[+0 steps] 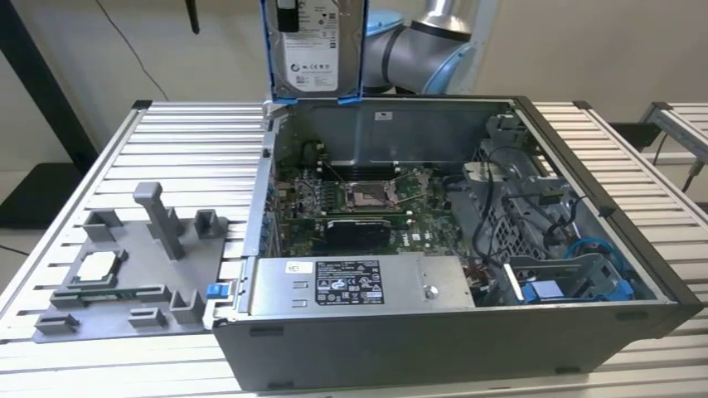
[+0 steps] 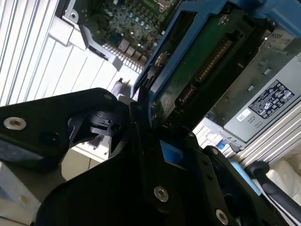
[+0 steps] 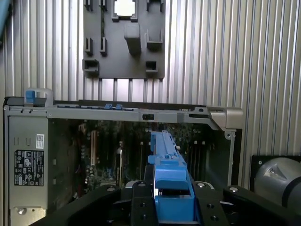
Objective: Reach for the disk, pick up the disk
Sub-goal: 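Pick up the disk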
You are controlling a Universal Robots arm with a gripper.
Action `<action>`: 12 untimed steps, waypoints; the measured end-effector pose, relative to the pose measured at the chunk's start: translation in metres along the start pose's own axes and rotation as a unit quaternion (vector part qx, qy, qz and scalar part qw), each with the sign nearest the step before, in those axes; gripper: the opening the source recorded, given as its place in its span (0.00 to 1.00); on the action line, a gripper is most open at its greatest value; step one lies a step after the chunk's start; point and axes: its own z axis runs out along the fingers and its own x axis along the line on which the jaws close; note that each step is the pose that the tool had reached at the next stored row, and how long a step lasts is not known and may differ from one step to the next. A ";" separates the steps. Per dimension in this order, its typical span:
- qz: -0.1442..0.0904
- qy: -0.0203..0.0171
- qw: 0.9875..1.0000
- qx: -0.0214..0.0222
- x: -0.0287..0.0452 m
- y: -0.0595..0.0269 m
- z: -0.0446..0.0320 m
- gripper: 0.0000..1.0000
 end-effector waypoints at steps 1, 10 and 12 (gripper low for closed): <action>0.000 0.000 1.000 0.000 0.0000 -0.0017 0.0001 0.00; 0.000 0.000 1.000 0.000 0.0003 -0.0183 0.0006 0.00; 0.000 0.000 1.000 0.000 0.0004 -0.0220 0.0008 0.00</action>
